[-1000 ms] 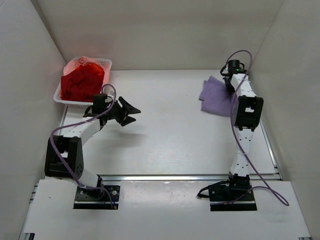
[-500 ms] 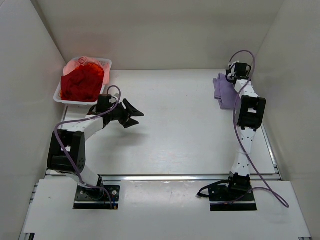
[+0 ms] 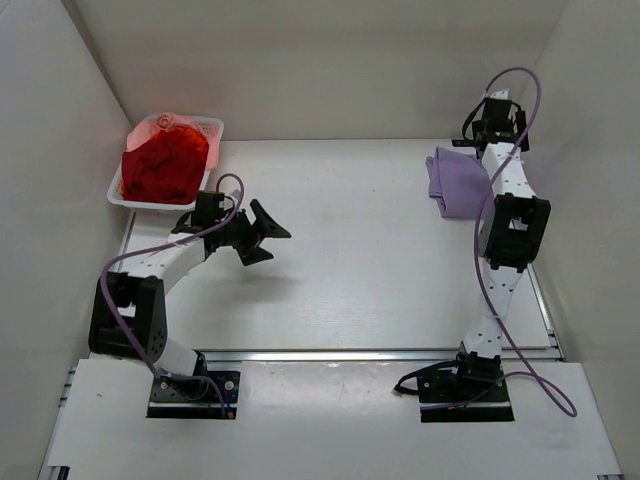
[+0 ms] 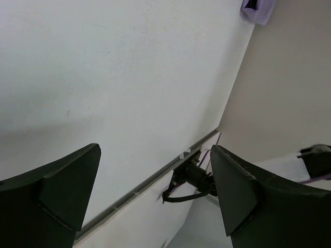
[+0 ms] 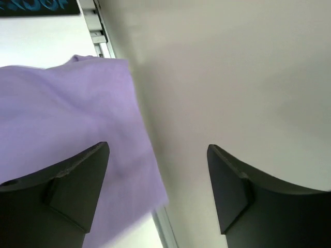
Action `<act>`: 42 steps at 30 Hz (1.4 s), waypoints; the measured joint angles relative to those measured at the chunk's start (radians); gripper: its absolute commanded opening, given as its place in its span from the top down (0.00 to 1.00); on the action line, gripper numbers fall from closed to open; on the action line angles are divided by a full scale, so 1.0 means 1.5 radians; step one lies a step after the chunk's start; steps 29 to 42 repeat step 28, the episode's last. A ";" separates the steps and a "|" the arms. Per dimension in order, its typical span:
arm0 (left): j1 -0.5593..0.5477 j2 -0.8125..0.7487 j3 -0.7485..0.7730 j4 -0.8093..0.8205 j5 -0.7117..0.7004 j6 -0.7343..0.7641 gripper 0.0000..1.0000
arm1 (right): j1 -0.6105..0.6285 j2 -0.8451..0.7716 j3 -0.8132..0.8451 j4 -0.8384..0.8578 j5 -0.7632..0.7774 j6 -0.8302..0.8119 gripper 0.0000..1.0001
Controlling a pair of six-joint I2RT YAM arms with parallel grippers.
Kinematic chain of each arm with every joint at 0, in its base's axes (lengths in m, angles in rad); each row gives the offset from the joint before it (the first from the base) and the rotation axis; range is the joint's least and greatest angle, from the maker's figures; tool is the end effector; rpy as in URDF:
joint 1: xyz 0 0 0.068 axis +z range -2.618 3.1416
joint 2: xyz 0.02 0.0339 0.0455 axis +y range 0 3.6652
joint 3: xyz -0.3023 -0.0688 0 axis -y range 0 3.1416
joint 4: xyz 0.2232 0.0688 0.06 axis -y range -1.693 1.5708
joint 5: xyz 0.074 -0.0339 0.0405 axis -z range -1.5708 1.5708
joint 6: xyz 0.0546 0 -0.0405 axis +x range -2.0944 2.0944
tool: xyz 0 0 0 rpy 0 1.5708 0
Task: Fold and stack the t-shirts
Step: Put the neatly folded tshirt into the corner of the board with the right arm
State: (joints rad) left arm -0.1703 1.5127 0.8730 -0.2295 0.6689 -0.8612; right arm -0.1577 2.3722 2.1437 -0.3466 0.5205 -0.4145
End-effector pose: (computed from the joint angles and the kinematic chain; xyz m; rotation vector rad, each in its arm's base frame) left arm 0.2828 -0.0830 0.2409 -0.5643 2.5356 -1.2440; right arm 0.5586 -0.1163 0.2657 0.0336 2.1915 -0.8869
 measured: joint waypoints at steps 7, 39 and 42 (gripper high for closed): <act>0.001 -0.096 -0.017 -0.090 0.007 0.068 0.25 | 0.096 -0.290 -0.147 -0.095 -0.038 0.187 0.06; -0.040 -0.428 -0.072 -0.236 -0.082 0.234 0.01 | 0.664 -0.617 -0.760 0.084 -0.213 0.586 0.01; -0.040 -0.428 -0.072 -0.236 -0.082 0.234 0.01 | 0.664 -0.617 -0.760 0.084 -0.213 0.586 0.01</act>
